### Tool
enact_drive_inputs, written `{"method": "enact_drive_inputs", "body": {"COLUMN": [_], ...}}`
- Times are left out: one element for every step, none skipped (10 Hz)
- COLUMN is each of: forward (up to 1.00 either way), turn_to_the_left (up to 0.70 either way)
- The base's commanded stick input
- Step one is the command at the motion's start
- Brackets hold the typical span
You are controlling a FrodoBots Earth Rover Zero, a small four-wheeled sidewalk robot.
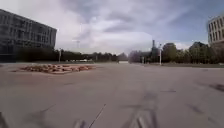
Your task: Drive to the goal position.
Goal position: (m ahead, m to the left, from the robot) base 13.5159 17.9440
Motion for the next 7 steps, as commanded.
{"method": "enact_drive_inputs", "body": {"forward": [0.00,0.00,0.00,0.00,0.00,0.00,0.00], "turn_to_the_left": [0.18,0.00,0.00,0.00,0.00,0.00,0.00]}}
